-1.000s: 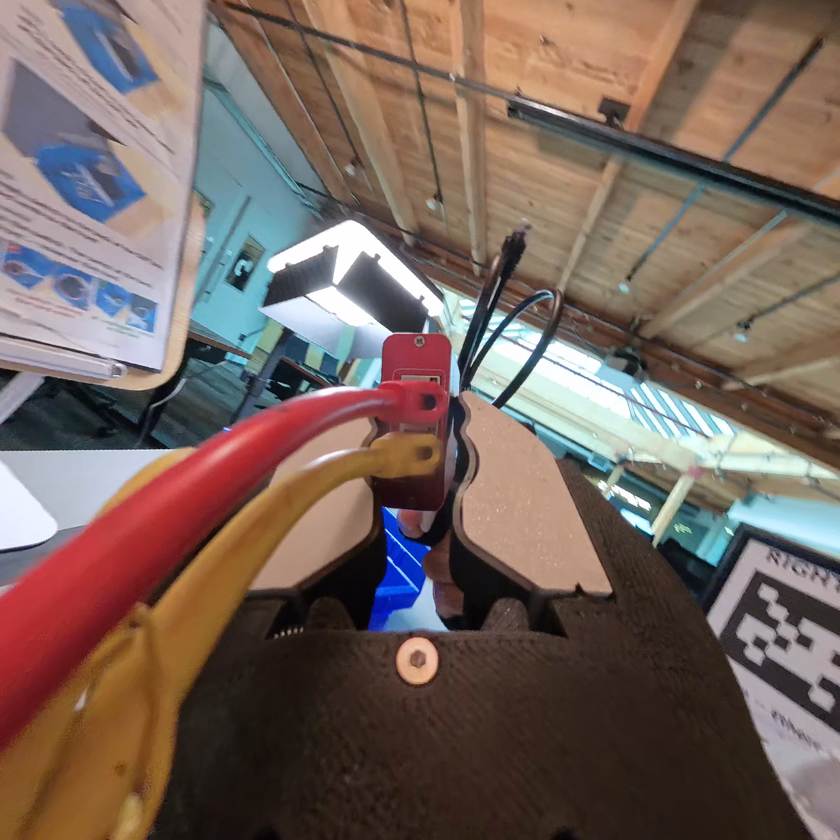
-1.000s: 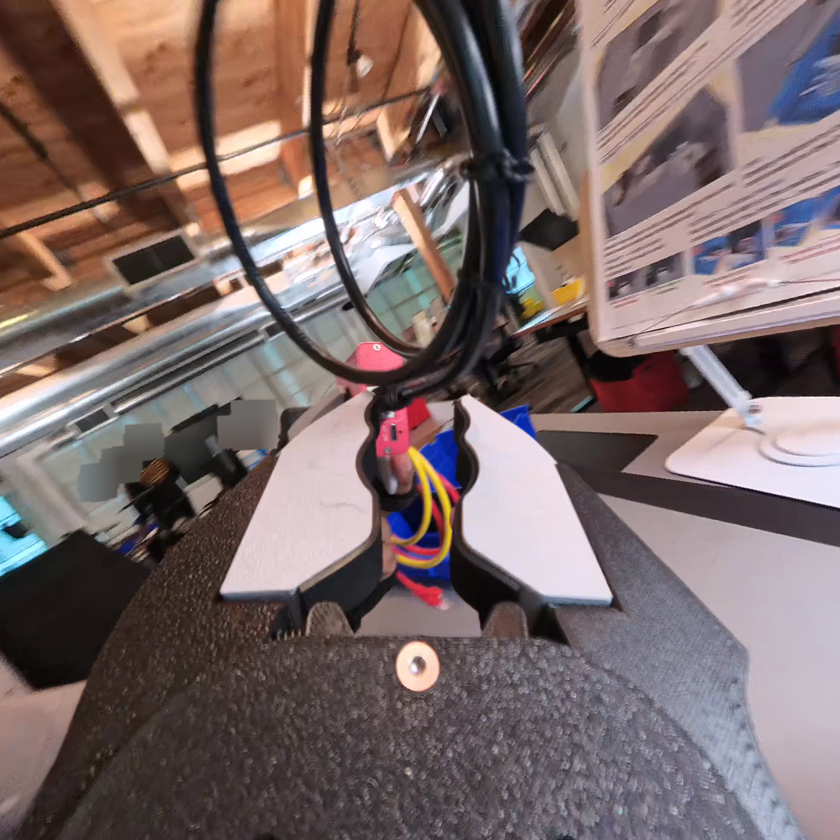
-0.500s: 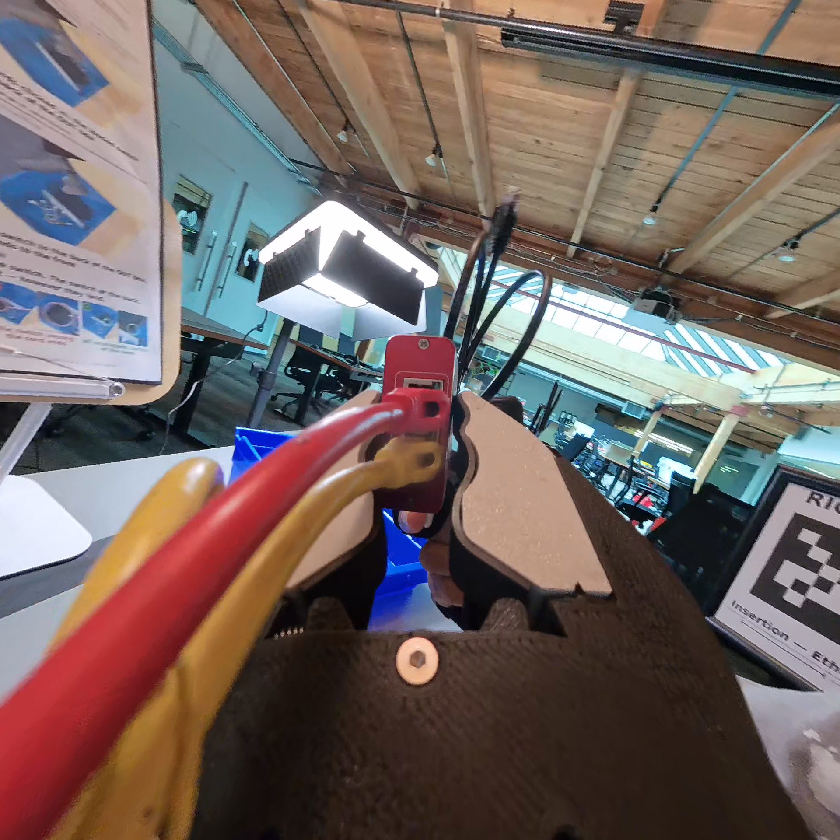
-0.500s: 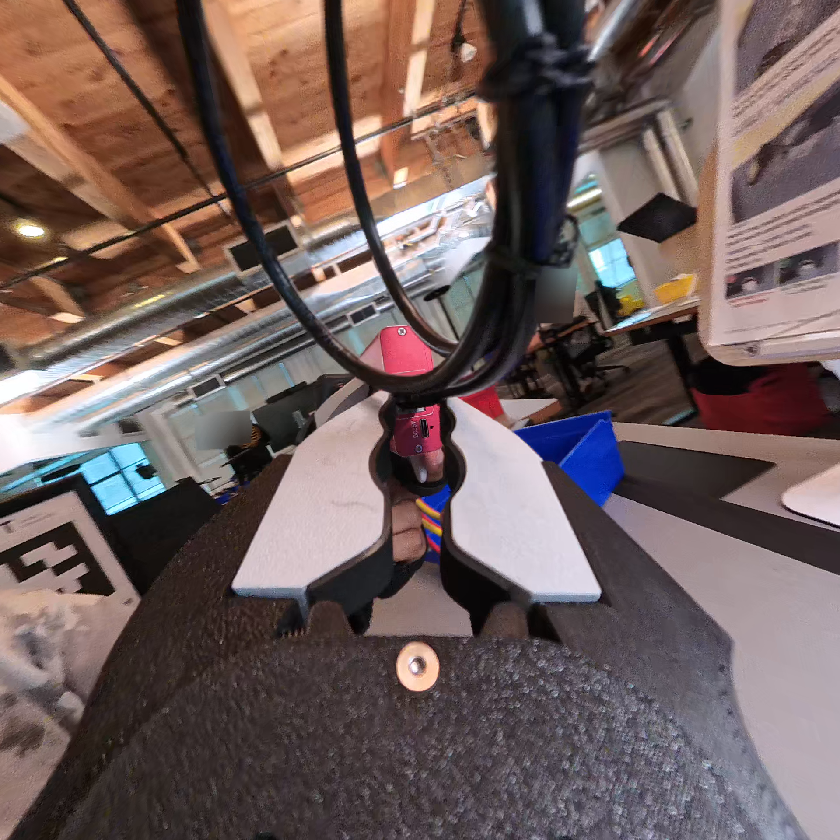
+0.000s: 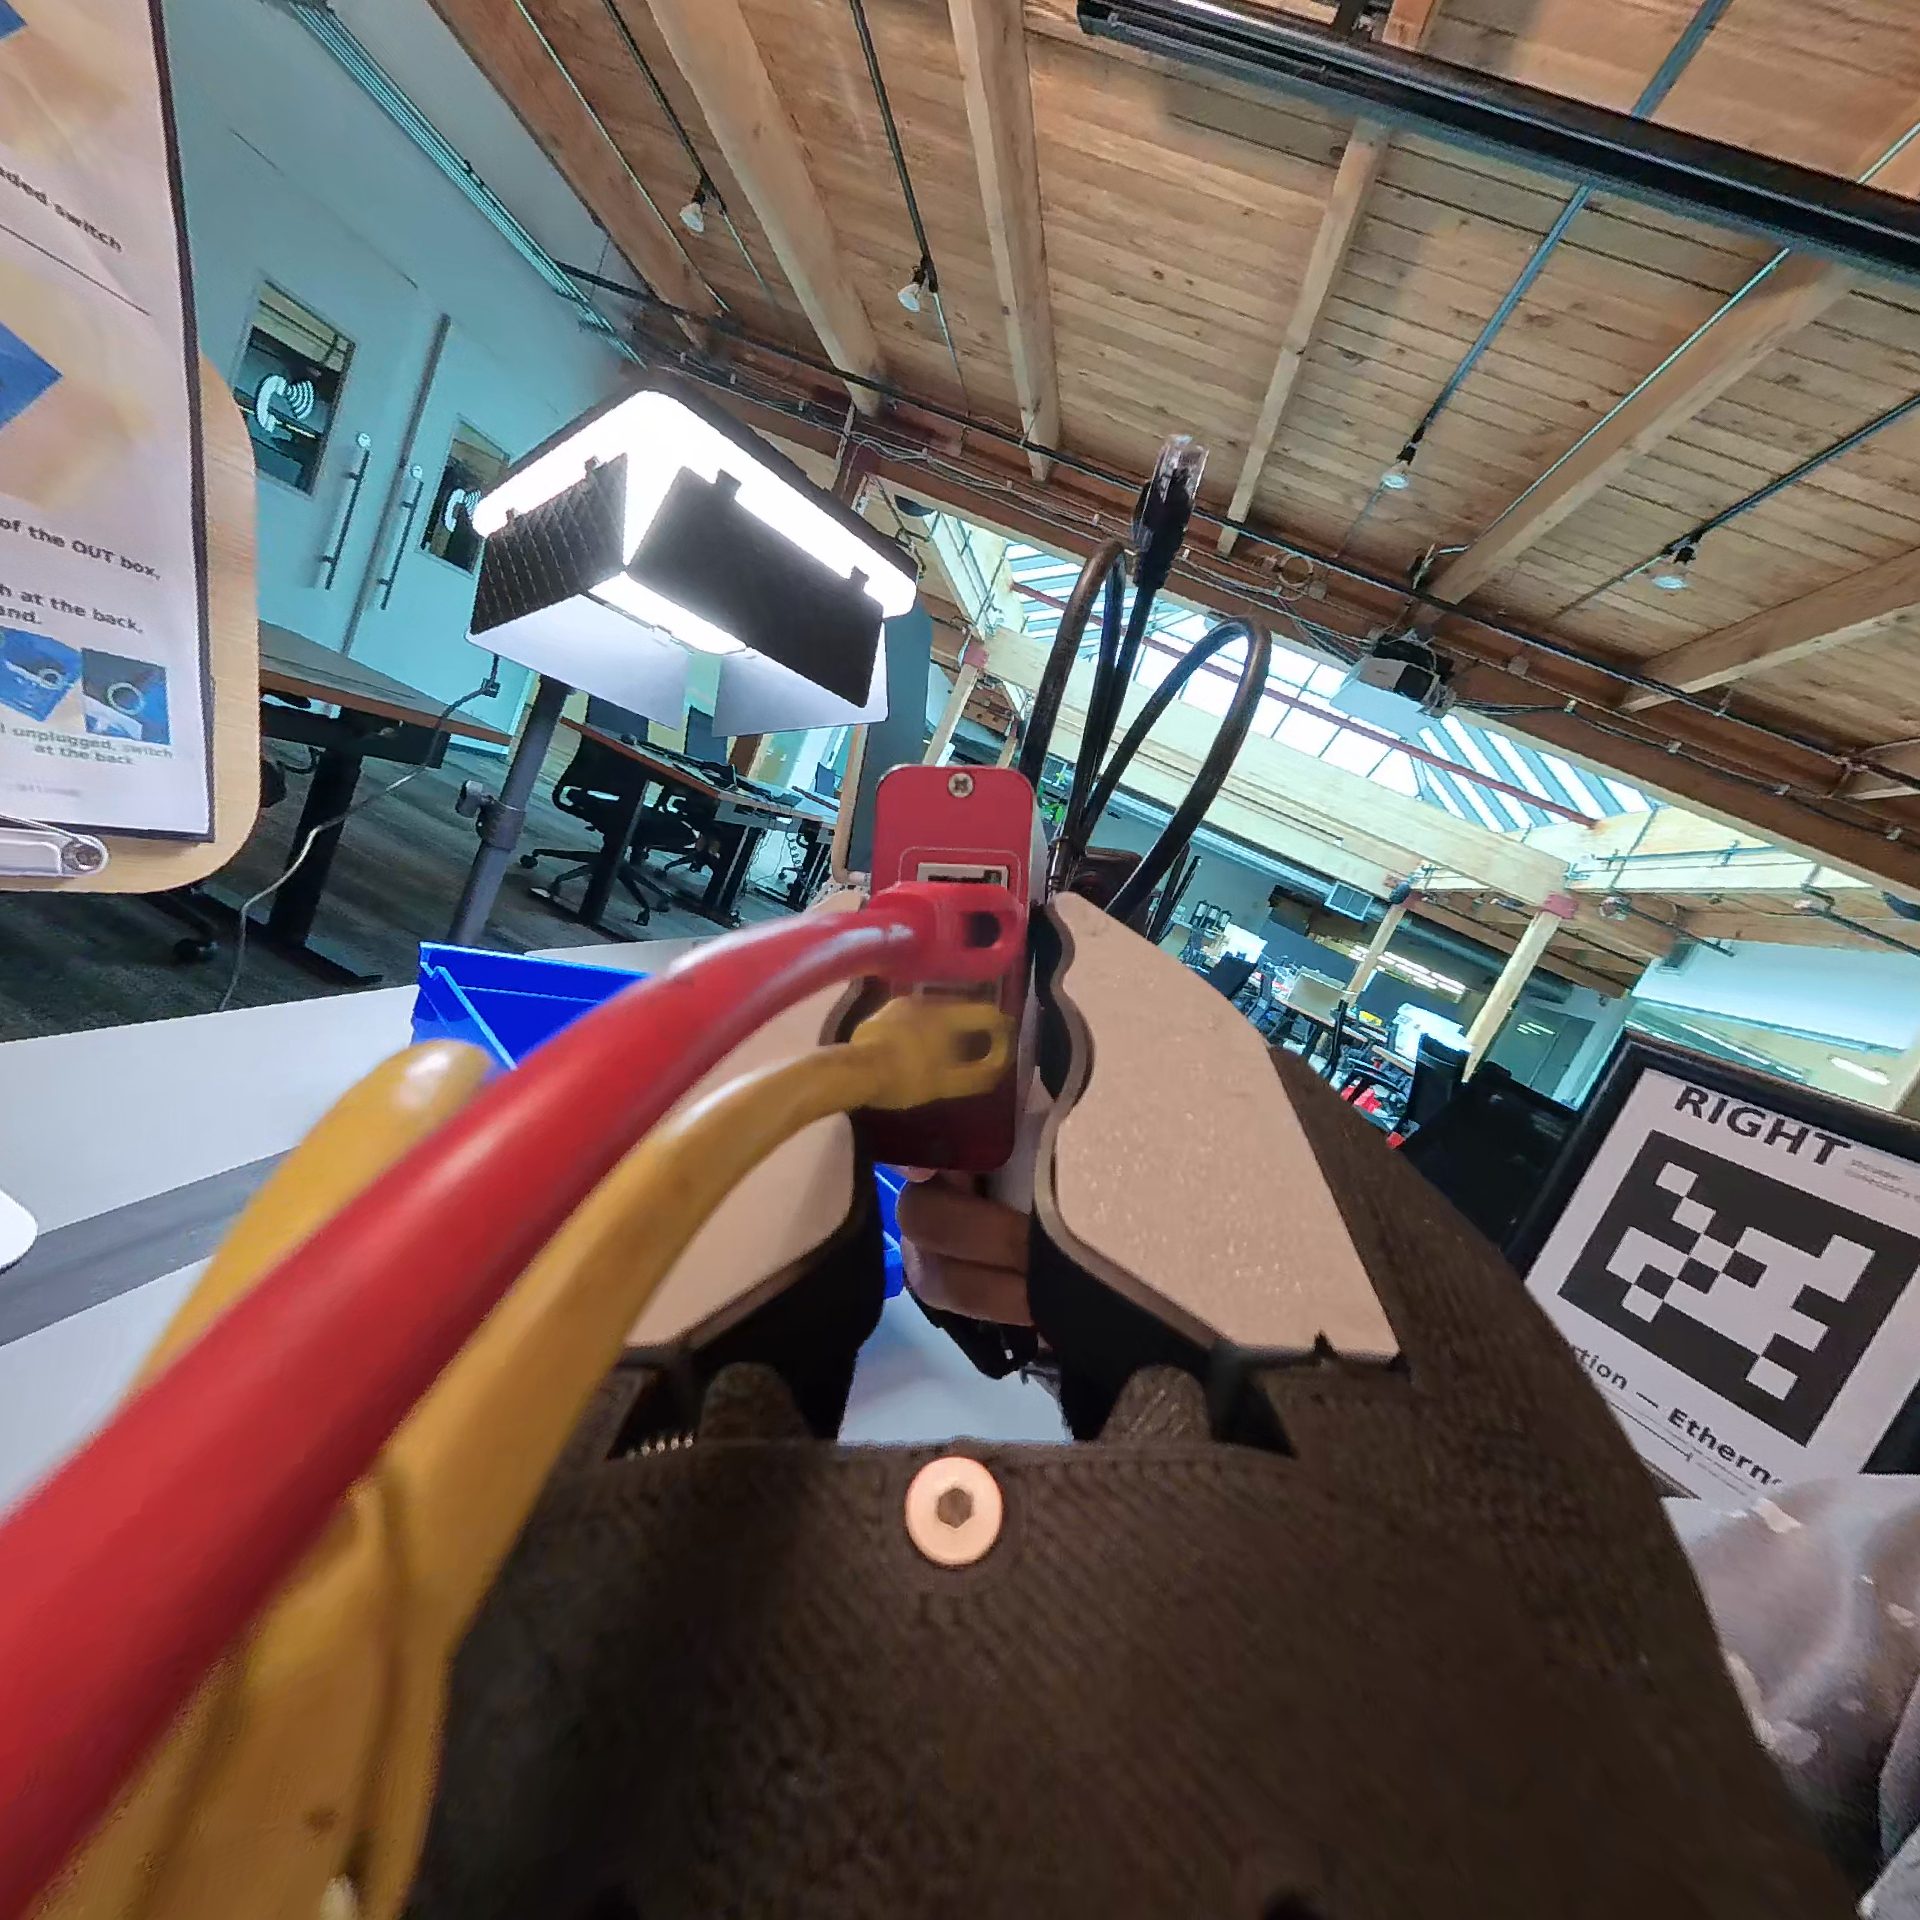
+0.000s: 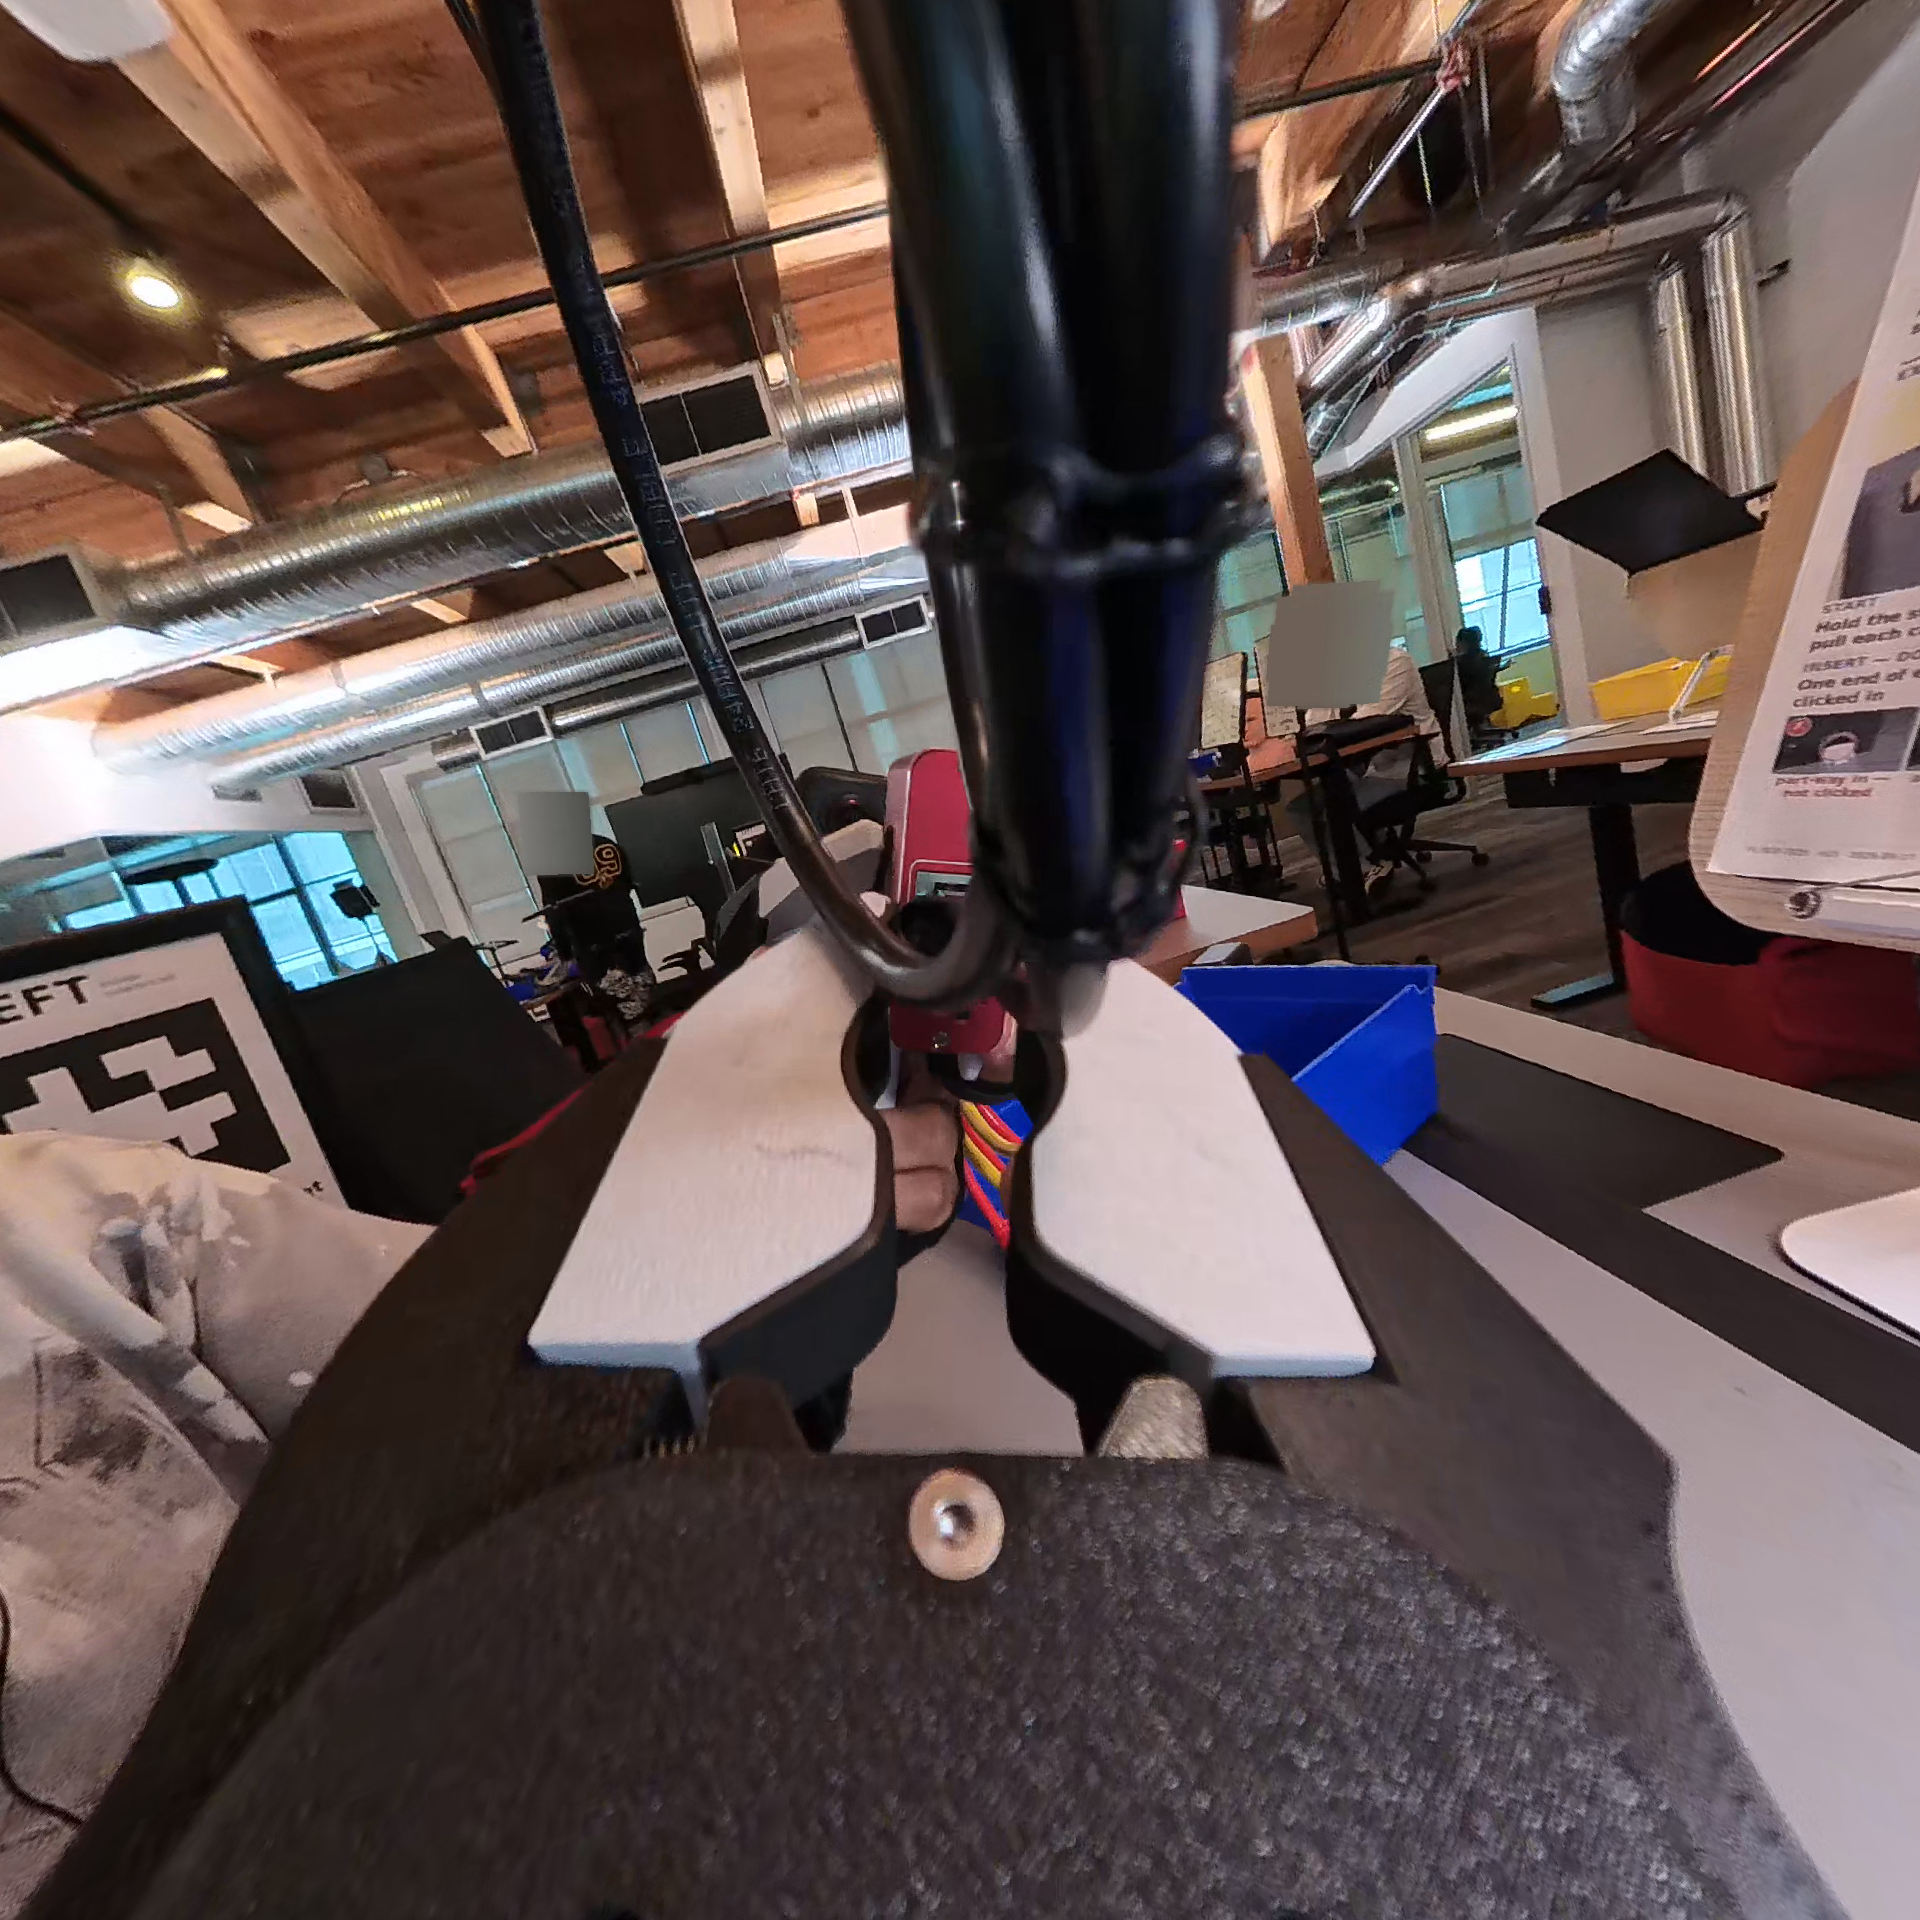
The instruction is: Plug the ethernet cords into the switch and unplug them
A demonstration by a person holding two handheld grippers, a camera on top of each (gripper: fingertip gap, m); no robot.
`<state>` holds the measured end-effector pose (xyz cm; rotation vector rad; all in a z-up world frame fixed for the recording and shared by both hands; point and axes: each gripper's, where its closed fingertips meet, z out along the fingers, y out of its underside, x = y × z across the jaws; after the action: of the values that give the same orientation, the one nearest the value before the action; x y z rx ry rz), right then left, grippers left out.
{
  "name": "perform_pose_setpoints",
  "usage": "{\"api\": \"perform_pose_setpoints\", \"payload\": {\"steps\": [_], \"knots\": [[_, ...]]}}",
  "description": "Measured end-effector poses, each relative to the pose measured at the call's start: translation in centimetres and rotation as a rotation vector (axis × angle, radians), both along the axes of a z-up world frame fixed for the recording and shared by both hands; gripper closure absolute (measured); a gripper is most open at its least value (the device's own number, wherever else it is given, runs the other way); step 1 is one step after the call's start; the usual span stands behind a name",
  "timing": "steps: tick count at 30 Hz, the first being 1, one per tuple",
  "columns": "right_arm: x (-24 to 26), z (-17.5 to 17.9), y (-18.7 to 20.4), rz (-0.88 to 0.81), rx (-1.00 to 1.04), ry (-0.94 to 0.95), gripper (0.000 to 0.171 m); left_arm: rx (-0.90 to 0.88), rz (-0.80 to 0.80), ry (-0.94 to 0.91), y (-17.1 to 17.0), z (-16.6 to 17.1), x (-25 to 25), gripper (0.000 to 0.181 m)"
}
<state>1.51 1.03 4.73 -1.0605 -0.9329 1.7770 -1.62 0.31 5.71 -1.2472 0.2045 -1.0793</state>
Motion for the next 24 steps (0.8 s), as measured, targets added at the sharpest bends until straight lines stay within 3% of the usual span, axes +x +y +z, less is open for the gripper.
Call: {"api": "perform_pose_setpoints", "payload": {"steps": [1, 11, 18, 24], "knots": [[0.0, -0.1, 0.0, 0.004, 0.007, -0.008, 0.153, -0.005, -0.003, 0.004, 0.0, 0.0, 0.1, 0.153], [0.2, -0.2, -0.9, 0.02, 0.098, -0.021, 0.149, -0.005, -0.088, 0.093, -0.6, 0.0, 1.0, 0.152], [0.5, 0.3, -1.7, 0.019, 0.15, -0.012, 0.076, 0.03, -0.084, 0.113, -1.1, 0.4, 1.3, 0.152], [0.7, 0.1, -1.7, 0.047, 0.151, -0.037, 0.076, 0.032, -0.082, 0.126, -1.2, 0.3, 1.4, 0.152]]}}
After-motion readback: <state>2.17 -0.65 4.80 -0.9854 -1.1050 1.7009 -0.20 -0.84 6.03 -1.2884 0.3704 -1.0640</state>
